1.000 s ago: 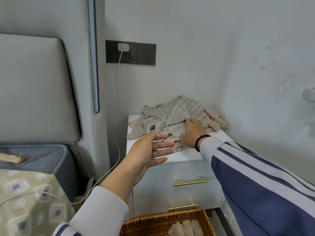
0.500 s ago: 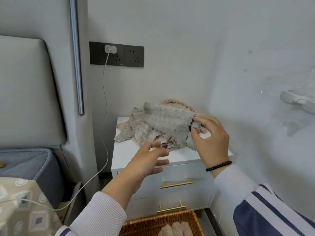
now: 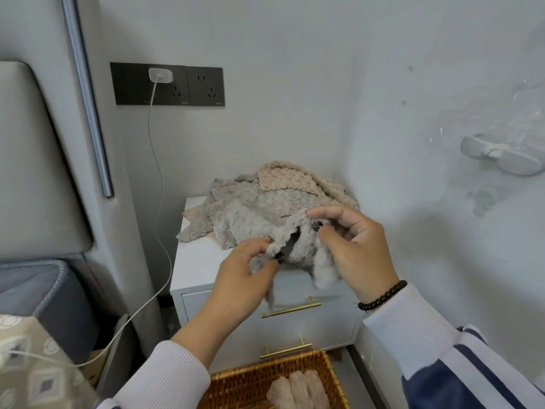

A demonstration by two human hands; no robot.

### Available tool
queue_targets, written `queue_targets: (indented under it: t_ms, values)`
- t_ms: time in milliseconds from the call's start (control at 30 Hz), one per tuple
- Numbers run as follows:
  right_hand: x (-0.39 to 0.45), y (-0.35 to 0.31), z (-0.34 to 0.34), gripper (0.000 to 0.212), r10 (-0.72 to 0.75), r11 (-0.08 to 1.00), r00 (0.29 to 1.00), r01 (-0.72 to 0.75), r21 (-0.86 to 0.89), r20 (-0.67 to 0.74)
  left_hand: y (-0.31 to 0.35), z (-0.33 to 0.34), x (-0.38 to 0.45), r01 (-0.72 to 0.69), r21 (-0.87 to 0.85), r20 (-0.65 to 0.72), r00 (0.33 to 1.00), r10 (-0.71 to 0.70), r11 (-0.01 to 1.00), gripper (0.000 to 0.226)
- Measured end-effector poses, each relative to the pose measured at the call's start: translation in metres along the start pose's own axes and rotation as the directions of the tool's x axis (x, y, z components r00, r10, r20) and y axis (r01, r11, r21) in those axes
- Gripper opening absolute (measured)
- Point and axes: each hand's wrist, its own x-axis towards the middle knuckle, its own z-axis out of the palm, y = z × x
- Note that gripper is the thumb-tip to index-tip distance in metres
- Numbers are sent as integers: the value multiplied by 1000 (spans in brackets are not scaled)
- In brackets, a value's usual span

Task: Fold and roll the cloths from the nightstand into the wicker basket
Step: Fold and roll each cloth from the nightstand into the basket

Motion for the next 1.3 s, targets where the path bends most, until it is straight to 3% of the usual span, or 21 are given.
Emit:
queue_targets:
  t_ms: [133, 300, 433, 533, 633, 700, 800, 900, 1000, 1067, 1200, 1300]
  values:
    - [7, -3, -14, 38, 51, 998, 999, -51, 33, 8, 2, -8, 1, 52, -161, -23, 998, -57, 985, 22]
    - [11, 5, -33, 31, 120, 992, 993, -120, -45, -4, 0, -23, -2, 22, 50, -54, 998, -19, 999, 25]
    - [13, -2, -50, 10, 180, 973, 978, -162, -162, 105, -2, -38, -3, 67, -36, -55, 996, -69, 997, 16]
    - [12, -10, -59, 45, 297, 871, 899, -116, -478, 323, 1, -48, -5, 86, -206, -29, 995, -94, 975, 4]
    - [10, -13, -59, 71, 411, 755, 819, -60, -653, 400, 0, -55, -6, 72, -302, -32, 996, -86, 950, 29]
    - [11, -7, -59, 67, 439, 704, 818, -56, -708, 372, -2, -58, -4, 45, -254, -47, 997, -58, 966, 43]
    - [15, 4, -57, 38, 391, 682, 854, -17, -731, 345, -5, -58, 0, 44, -162, -125, 990, -64, 986, 30]
    - [21, 16, -56, 41, 364, 632, 893, -30, -774, 263, -8, -63, 6, 15, 69, -242, 970, 2, 998, 8]
    - [29, 24, -50, 34, 299, 596, 931, -11, -803, 209, -11, -70, 12, 28, 263, -302, 952, 55, 964, 12]
    - [35, 29, -43, 28, 276, 588, 944, -17, -809, 181, -14, -72, 16, 96, 322, -290, 957, 1, 942, 18]
    - [50, 40, -24, 30, 245, 561, 962, -43, -827, 117, -24, -69, 30, 267, 327, -232, 952, -197, 906, 36]
    - [64, 53, -14, 31, 274, 516, 962, -133, -846, 15, -28, -68, 42, 333, 99, -243, 922, -302, 938, 27]
